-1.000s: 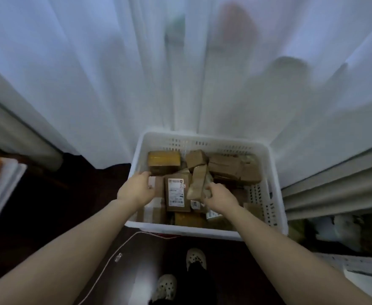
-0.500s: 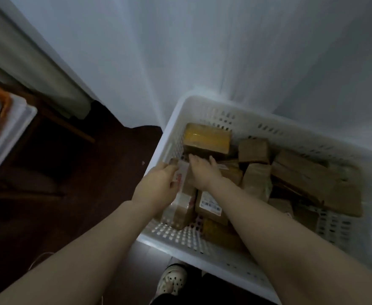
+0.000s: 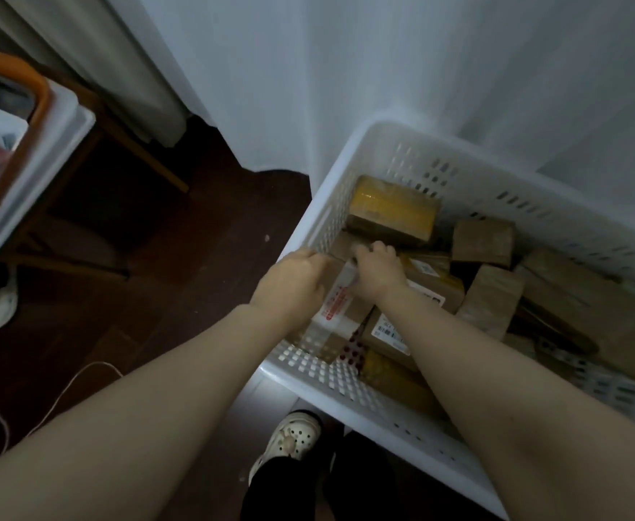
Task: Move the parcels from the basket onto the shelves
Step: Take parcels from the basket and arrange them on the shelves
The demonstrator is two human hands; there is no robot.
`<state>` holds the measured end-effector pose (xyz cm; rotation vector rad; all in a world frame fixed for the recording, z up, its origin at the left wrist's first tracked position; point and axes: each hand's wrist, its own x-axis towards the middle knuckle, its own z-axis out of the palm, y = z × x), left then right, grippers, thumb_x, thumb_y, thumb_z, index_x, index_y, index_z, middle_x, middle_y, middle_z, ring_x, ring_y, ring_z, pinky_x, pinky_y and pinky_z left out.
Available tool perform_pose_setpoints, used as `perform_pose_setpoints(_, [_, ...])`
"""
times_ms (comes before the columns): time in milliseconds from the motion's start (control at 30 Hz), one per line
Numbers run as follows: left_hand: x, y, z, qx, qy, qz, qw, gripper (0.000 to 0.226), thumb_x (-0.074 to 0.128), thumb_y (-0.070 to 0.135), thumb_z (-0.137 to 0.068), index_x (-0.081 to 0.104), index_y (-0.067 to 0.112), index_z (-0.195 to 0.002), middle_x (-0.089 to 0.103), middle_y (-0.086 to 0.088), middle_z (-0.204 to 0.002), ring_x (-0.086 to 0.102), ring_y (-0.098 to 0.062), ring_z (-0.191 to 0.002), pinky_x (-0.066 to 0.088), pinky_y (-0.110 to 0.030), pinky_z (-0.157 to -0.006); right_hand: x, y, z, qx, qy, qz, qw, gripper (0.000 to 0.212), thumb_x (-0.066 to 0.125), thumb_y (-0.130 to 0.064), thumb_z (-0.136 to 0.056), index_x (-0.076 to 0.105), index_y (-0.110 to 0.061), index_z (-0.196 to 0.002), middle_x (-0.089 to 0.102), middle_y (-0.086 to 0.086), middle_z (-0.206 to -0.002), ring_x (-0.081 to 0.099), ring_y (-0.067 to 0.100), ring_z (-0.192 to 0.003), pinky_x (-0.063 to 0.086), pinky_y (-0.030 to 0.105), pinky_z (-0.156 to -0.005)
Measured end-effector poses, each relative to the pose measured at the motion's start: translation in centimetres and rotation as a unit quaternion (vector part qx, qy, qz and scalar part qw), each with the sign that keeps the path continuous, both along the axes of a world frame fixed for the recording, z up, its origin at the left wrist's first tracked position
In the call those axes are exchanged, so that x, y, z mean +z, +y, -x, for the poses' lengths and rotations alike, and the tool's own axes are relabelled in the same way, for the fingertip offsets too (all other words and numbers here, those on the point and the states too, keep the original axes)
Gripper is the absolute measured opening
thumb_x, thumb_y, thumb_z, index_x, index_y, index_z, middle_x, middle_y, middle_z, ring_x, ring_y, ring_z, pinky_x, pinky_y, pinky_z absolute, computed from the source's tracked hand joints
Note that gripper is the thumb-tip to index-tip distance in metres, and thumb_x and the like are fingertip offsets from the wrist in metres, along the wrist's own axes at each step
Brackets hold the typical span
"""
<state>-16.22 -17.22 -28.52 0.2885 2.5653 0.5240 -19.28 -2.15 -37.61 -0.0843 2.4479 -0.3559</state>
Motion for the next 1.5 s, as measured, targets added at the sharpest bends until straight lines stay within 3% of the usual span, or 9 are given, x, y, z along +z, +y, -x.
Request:
perform_pose_setpoints(133, [-1.3,2.5,0.2,-0.024,-0.055,0.030,0.998,0.048,0.052,0.009,-0.088,0.044,0.010,-0.135,0.047,-0.011,-0.130,0.047,-0.029,-0.120,0.044,-0.035,-0.092,0.7,1.5,-1.4,-0.034,-0.030,0.072,0.996,0.050,0.073,-0.023,-0.077,0.045,-0.021,-0.119,0.042,0.012,-0.133,0.040,0.033,-0.129,0.042,0.044,-0.102])
perform_pose_setpoints(233, [-2.4,4.2,1.0,-0.024,-0.126,0.065,0.990,0.088,0.062,0.009,-0.086,0.004,0.005,-0.152,0.011,-0.012,-0.157,0.016,-0.028,-0.144,0.023,-0.033,-0.114,1.5,2.8,-2.5,-0.018,-0.034,0.086,0.996,0.045,0.073,-0.022,-0.077,0.049,-0.023,-0.115,0.061,0.004,-0.112,0.059,0.025,-0.105,0.051,0.037,-0.085])
perform_pose_setpoints(333, [-3.7,5.5,2.4,-0.074,-0.143,0.117,0.980,0.103,0.064,0.010,-0.083,-0.015,0.004,-0.149,-0.009,-0.015,-0.158,-0.006,-0.030,-0.147,0.006,-0.038,-0.120,2.6,4.4,-3.7,-0.015,0.008,0.118,0.993,0.042,0.073,-0.030,-0.079,0.053,-0.022,-0.115,0.062,0.000,-0.117,0.053,0.020,-0.117,0.034,0.034,-0.105])
perform_pose_setpoints(567, [-7.3,7.6,2.1,0.081,-0.272,0.051,0.958,0.128,0.086,0.020,-0.064,-0.008,0.012,-0.150,0.017,-0.020,-0.153,0.029,-0.040,-0.137,0.033,-0.049,-0.110,2.8,6.1,-4.7,0.032,0.009,0.110,0.993,0.061,0.073,-0.045,-0.071,0.045,-0.025,-0.122,0.053,-0.004,-0.126,0.041,0.016,-0.130,-0.006,0.041,-0.117])
perform_pose_setpoints(700, [-7.6,7.8,1.2,0.073,-0.232,0.039,0.969,0.129,0.085,0.020,-0.067,-0.014,0.008,-0.149,0.004,-0.017,-0.156,0.020,-0.038,-0.141,0.026,-0.047,-0.114,0.9,5.5,-3.4,0.176,-0.050,-0.073,0.980,0.120,0.068,-0.065,-0.069,-0.001,-0.014,-0.153,-0.005,0.018,-0.159,-0.013,0.035,-0.146,-0.023,0.055,-0.107])
perform_pose_setpoints(833, [-8.1,7.3,0.8,0.085,-0.231,0.033,0.969,0.134,0.087,0.022,-0.063,-0.014,0.011,-0.149,0.005,-0.015,-0.156,0.021,-0.038,-0.141,0.026,-0.049,-0.113,0.4,4.5,-3.0,0.235,-0.034,-0.143,0.961,0.116,0.063,-0.065,-0.074,0.002,-0.005,-0.152,0.012,0.019,-0.158,-0.001,0.036,-0.147,-0.030,0.058,-0.099])
perform_pose_setpoints(1233, [6.0,7.4,2.3,0.111,-0.156,-0.059,0.980,0.130,0.089,0.022,-0.061,-0.004,0.009,-0.152,0.029,-0.020,-0.150,0.034,-0.035,-0.135,0.032,-0.044,-0.110,12.9,6.8,-4.3,0.031,-0.004,0.055,0.998,0.098,0.063,-0.043,-0.085,-0.007,-0.029,-0.153,-0.002,0.005,-0.161,-0.003,0.024,-0.148,-0.022,0.053,-0.110])
perform_pose_setpoints(1400, [16.1,8.0,2.1,0.077,-0.106,-0.128,0.983,0.116,0.090,0.023,-0.058,0.017,0.009,-0.148,0.044,-0.014,-0.140,0.047,-0.029,-0.125,0.040,-0.038,-0.104,23.5,8.0,-6.3,-0.149,0.041,0.242,0.958,0.098,0.075,-0.008,-0.079,0.012,-0.021,-0.153,-0.022,0.000,-0.157,-0.008,0.015,-0.146,0.011,0.019,-0.114])
perform_pose_setpoints(1500, [21.5,8.3,1.3,0.056,-0.127,-0.172,0.975,0.087,0.086,0.018,-0.065,0.033,0.011,-0.134,0.056,-0.003,-0.119,0.056,-0.020,-0.106,0.049,-0.033,-0.089,29.0,8.3,-8.6,-0.268,0.099,0.243,0.927,0.101,0.080,-0.008,-0.071,0.020,-0.023,-0.152,0.000,0.000,-0.157,-0.005,0.016,-0.143,0.016,0.034,-0.115])
